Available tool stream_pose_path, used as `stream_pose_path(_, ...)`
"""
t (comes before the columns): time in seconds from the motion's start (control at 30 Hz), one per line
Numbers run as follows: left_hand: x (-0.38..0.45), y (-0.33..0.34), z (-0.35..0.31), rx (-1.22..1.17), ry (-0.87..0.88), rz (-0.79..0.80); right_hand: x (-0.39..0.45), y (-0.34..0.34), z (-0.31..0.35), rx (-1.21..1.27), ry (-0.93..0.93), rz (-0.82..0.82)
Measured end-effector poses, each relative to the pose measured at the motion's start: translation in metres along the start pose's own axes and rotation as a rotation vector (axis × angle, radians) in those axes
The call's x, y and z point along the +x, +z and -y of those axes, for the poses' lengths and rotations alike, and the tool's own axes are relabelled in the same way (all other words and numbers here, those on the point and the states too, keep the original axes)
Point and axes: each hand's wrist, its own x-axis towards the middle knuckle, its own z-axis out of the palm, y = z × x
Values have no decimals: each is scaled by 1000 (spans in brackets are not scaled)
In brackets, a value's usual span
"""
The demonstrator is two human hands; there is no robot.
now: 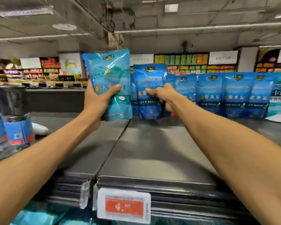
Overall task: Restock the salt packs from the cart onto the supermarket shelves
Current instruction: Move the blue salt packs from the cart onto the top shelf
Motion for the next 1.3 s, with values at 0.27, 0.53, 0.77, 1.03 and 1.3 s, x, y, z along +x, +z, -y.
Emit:
stream_pose_path(0.27, 7, -14, 21, 42, -27, -54, 57, 31, -36, 8, 64, 45)
stream_pose_path(0.53, 3, -15, 20, 65, -44, -48, 64, 8, -57, -686, -3, 133)
stream_pose_path(0.77, 0, -13, 21, 62, -38, -43, 61, 17, -59, -779, -8, 67)
stream_pose_path(1.03, -4, -11, 22, 64, -48, -25, 36, 10, -45, -816, -9, 122)
stream_pose_path(1.3, -16, 8, 13, -23, -85, 34, -39, 5, 19, -263, -142, 368)
